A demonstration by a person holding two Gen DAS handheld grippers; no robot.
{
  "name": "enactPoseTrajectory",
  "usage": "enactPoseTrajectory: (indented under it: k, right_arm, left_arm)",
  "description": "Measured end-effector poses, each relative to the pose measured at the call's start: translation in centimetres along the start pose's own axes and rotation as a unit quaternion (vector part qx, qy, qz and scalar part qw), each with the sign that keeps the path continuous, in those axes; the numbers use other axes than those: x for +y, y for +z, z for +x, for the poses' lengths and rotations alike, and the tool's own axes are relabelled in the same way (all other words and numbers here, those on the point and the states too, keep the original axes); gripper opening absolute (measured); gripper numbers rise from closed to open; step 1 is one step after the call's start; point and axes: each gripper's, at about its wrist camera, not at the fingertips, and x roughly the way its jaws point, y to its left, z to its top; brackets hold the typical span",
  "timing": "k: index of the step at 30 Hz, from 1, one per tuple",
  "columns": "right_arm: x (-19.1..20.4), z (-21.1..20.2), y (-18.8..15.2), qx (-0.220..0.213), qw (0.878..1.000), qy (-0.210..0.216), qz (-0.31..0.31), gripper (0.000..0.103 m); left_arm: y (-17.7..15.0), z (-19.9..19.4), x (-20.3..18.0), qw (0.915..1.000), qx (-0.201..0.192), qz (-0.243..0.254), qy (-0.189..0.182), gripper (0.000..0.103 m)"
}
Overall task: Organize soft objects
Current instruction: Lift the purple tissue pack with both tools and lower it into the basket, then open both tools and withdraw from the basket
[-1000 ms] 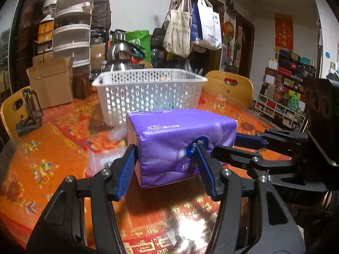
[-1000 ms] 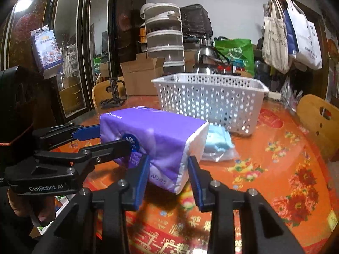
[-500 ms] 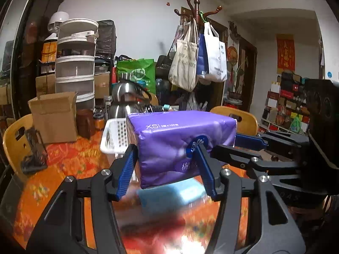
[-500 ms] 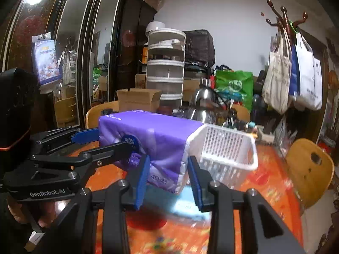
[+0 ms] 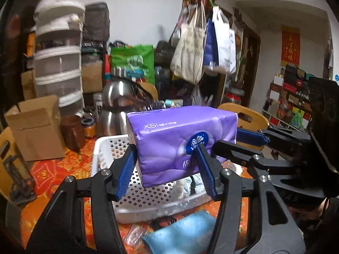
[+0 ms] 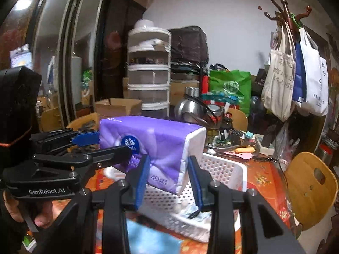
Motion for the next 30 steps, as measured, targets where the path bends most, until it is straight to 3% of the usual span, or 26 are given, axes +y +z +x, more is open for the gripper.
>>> enactPoseTrajectory:
  k: [5, 11, 13, 15, 17, 18, 22, 30]
  right_arm:
    - [-2.5, 4.7, -0.8, 0.028, 0.999, -0.003, 0.018, 0.036]
    - [-3.5, 8.5, -2.4, 0.056, 0.998, 0.002, 0.041, 0.036]
    - [-3.8, 9.7, -2.9, 0.070, 0.996, 0.008, 0.050, 0.037]
    - [-3.8, 10.6, -3.4, 0.087, 0.995, -0.006, 0.038, 0.043]
    - [-4.0, 11.1, -4.0, 0.103, 0.993, -0.041, 0.030, 0.057]
    - [-4.3, 11.0, -4.3, 0.104, 0.993, -0.047, 0.034, 0.068]
    - [-5.5, 10.1, -4.6, 0.097, 0.992, -0.060, 0.054, 0.078]
    - [-5.9, 7.4, -4.7, 0.100, 0.990, -0.057, 0.081, 0.079]
  left_arm:
    - [-0.4, 5.9, 1.5, 0.9992, 0.038, -0.015, 0.003, 0.054]
    - [-2.1, 9.7, 3.9, 0.9962, 0.071, -0.050, 0.003, 0.054]
    - [-2.6, 10.4, 4.7, 0.9956, 0.073, -0.055, 0.020, 0.059]
    - [-2.9, 10.4, 5.7, 0.9949, 0.068, -0.065, 0.035, 0.081]
    - [-2.9, 9.7, 6.5, 0.9947, 0.049, -0.066, 0.062, 0.098]
    - [-2.9, 9.1, 6.7, 0.9947, 0.039, -0.066, 0.068, 0.101]
    - [-2.8, 8.3, 7.1, 0.9947, 0.043, -0.067, 0.065, 0.102]
    - [-3.8, 5.2, 5.2, 0.9952, 0.048, -0.043, 0.073, 0.102]
